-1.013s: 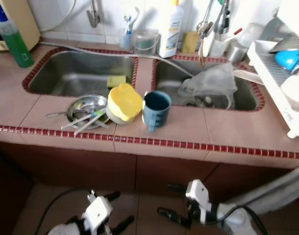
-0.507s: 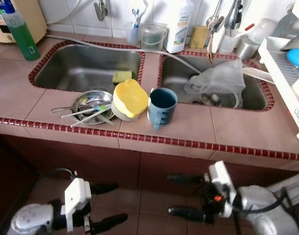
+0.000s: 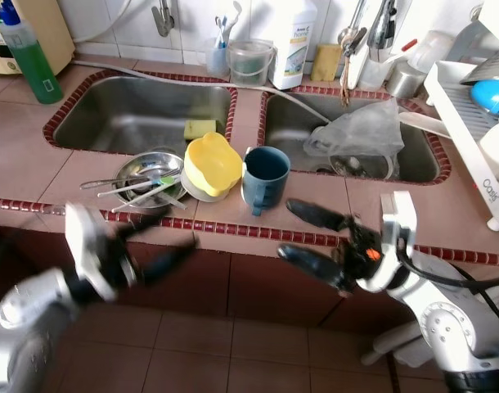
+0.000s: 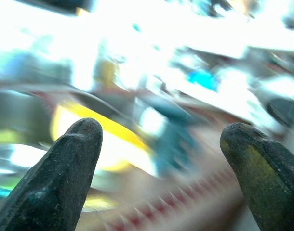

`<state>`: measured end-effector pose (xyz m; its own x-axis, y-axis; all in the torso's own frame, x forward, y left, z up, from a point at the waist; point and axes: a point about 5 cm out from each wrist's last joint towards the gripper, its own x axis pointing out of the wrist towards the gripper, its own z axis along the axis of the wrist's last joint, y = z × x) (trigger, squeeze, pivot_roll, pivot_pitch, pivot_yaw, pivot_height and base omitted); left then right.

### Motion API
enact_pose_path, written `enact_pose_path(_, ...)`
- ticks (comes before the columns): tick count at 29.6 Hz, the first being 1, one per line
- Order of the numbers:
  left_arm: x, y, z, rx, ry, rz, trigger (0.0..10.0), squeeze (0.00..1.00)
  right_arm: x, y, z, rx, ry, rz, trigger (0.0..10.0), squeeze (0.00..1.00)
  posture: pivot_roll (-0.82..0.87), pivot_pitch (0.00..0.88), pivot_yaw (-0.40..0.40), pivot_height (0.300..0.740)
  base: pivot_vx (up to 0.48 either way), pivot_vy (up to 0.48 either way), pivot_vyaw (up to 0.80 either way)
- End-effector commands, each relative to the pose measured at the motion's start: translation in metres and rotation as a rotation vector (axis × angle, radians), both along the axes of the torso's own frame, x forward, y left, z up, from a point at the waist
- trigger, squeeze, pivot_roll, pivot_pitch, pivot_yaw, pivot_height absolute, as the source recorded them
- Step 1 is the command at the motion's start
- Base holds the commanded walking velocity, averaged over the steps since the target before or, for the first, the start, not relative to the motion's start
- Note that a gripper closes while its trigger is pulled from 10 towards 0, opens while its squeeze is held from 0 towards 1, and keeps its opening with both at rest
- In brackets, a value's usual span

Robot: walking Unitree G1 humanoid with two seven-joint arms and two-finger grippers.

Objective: Kitchen organization

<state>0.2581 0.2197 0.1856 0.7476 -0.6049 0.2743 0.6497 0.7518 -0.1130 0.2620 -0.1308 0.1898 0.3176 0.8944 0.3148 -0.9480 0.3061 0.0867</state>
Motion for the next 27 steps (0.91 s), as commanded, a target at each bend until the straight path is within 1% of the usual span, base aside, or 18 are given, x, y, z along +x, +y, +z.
enact_pose_path(1,0.003,0.006,0.001,-0.035,0.006,0.098,10.0,0.0,0.004,0.004,0.002,-0.002,0.01,-0.054,10.0,0.0,0.08,0.051,-0.023,0.74,0.0,0.0,0.0)
enact_pose_path(3,0.003,0.002,0.003,-0.049,0.0,0.11,10.0,0.0,0.006,0.007,0.002,-0.003,0.005,-0.072,10.0,0.0,0.08,0.05,-0.025,0.74,0.0,0.0,0.0)
enact_pose_path(4,0.004,-0.003,0.005,-0.071,-0.001,0.116,10.0,0.0,0.008,0.009,0.003,0.001,0.0,-0.098,10.0,0.0,0.08,0.045,-0.028,0.74,0.0,0.0,0.0)
enact_pose_path(5,0.005,-0.011,0.005,-0.072,-0.003,0.122,10.0,0.0,0.013,0.012,0.007,0.023,0.013,-0.145,10.0,0.0,0.09,0.039,-0.031,0.74,0.0,0.0,0.0)
enact_pose_path(6,0.005,-0.011,0.005,-0.072,-0.003,0.122,10.0,0.0,0.013,0.012,0.007,0.023,0.013,-0.145,10.0,0.0,0.09,0.039,-0.031,0.74,0.0,0.0,0.0)
enact_pose_path(7,0.006,-0.021,0.006,-0.063,-0.003,0.129,10.0,0.0,0.018,0.013,0.013,0.051,0.01,-0.2,10.0,0.0,0.09,0.038,-0.031,0.74,0.0,0.0,0.0)
enact_pose_path(8,0.007,-0.026,0.006,-0.057,-0.005,0.134,10.0,0.0,0.021,0.013,0.016,0.063,-0.003,-0.238,10.0,0.0,0.09,0.035,-0.033,0.74,0.0,0.0,0.0)
enact_pose_path(10,0.008,-0.032,0.007,-0.065,0.003,0.137,10.0,0.0,0.023,0.014,0.018,0.076,0.005,-0.241,10.0,0.0,0.09,0.035,-0.032,0.74,0.0,0.0,0.0)
enact_pose_path(13,0.01,-0.037,0.007,-0.003,-0.008,0.143,10.0,0.0,0.03,0.011,0.022,0.077,-0.012,-0.314,10.0,0.0,0.09,0.039,-0.033,0.74,0.0,0.0,0.0)
enact_pose_path(16,0.011,-0.038,0.007,-0.001,0.005,0.159,10.0,0.0,0.032,0.011,0.024,0.078,-0.009,-0.348,10.0,0.0,0.09,0.046,-0.033,0.74,0.0,0.0,0.0)
enact_pose_path(17,0.013,-0.041,0.011,0.05,-0.016,0.189,10.0,0.0,0.039,0.007,0.028,0.09,-0.013,-0.441,10.0,0.0,0.08,0.053,-0.033,0.74,0.0,0.0,0.0)
enact_pose_path(19,0.014,-0.047,0.016,0.103,-0.042,0.19,10.0,0.0,0.047,0.002,0.032,0.113,0.007,-0.534,10.0,0.0,0.09,0.057,-0.034,0.74,0.0,0.0,0.0)
enact_pose_path(20,0.014,-0.047,0.016,0.103,-0.042,0.19,10.0,0.0,0.047,0.002,0.032,0.113,0.007,-0.534,10.0,0.0,0.09,0.057,-0.034,0.74,0.0,0.0,0.0)
enact_pose_path(21,0.014,-0.052,0.019,0.159,-0.071,0.186,10.0,0.0,0.053,-0.001,0.035,0.127,0.027,-0.615,10.0,0.0,0.09,0.063,-0.036,0.74,0.0,0.0,0.0)
enact_pose_path(23,0.013,-0.059,0.015,0.23,-0.087,0.172,10.0,0.0,0.056,0.0,0.037,0.122,0.022,-0.644,10.0,0.0,0.09,0.066,-0.035,0.74,0.0,0.0,0.0)
enact_pose_path(24,0.012,-0.062,0.011,0.247,-0.083,0.155,10.0,0.0,0.057,0.001,0.038,0.118,0.02,-0.645,10.0,0.0,0.09,0.067,-0.036,0.74,0.0,0.0,0.0)
enact_pose_path(26,0.009,-0.067,0.0,0.275,-0.042,0.119,10.0,0.0,0.061,0.0,0.036,0.09,0.034,-0.704,10.0,0.0,0.09,0.07,-0.034,0.74,0.0,0.0,0.0)
enact_pose_path(27,0.008,-0.07,-0.002,0.293,-0.049,0.105,10.0,0.0,0.063,0.0,0.035,0.08,0.041,-0.713,10.0,0.0,0.09,0.072,-0.032,0.74,0.0,0.0,0.0)
